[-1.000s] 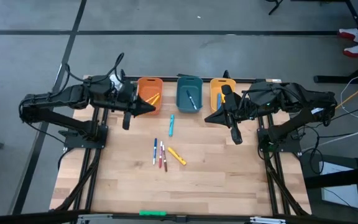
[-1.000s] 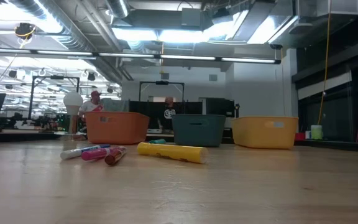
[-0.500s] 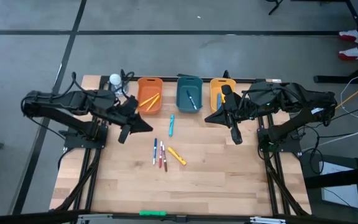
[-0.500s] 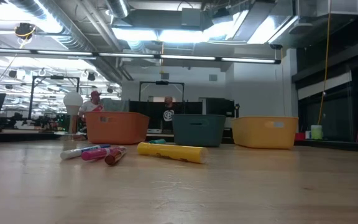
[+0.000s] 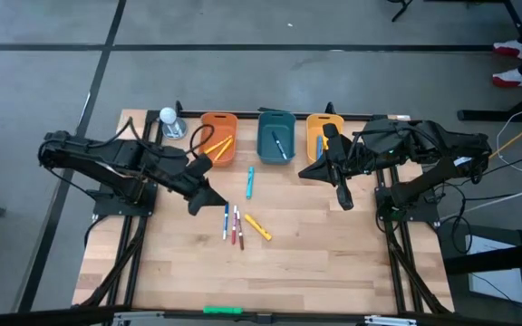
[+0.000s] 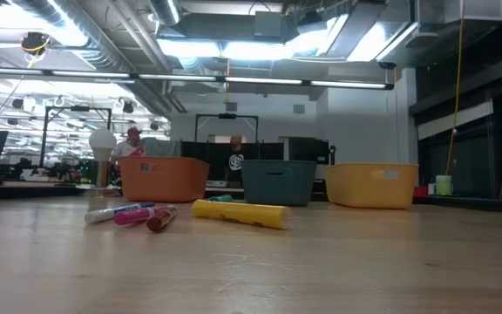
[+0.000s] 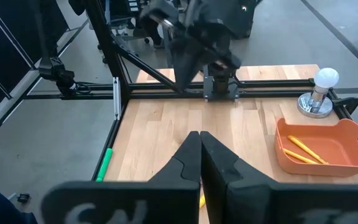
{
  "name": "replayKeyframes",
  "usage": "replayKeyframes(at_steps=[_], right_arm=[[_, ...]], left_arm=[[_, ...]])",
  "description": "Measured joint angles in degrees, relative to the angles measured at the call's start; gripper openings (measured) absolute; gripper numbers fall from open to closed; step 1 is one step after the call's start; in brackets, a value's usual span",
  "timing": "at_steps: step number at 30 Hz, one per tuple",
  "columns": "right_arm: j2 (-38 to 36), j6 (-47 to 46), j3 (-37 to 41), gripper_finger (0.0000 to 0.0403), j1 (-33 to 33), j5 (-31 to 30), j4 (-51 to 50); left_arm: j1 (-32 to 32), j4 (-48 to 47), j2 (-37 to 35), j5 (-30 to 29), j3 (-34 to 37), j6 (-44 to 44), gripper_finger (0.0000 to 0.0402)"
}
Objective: Pick & Place Markers
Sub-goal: Put the blue marker pen into the blue bin
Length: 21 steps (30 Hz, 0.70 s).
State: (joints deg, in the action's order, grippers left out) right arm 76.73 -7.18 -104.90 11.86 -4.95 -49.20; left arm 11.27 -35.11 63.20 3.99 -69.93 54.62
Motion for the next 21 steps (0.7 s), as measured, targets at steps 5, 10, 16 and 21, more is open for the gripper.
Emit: replayKeyframes(at_steps=[5,10,16,21], right_arm=[[0.00,-0.02,0.00,0.0000,0.01,0.00,-0.37],[0.00,-0.08,0.00,0.0000,0.00,0.00,-0.54],[0.00,-0.30,0.00,0.0000,0.00,0.00,-1.35],[0.00,-0.30,0.00,0.0000,0.01,0.00,-1.95]], left_arm=[[0.00,-3.37,1.41,-1.57,0.02,7.12,0.0003],[0.00,-4.98,2.89,-1.42,0.02,11.96,0.0001],[0.00,-9.70,4.30,-1.03,0.02,15.93,0.0001],[0.00,-14.96,5.95,-1.03,0.02,19.52,0.0003]])
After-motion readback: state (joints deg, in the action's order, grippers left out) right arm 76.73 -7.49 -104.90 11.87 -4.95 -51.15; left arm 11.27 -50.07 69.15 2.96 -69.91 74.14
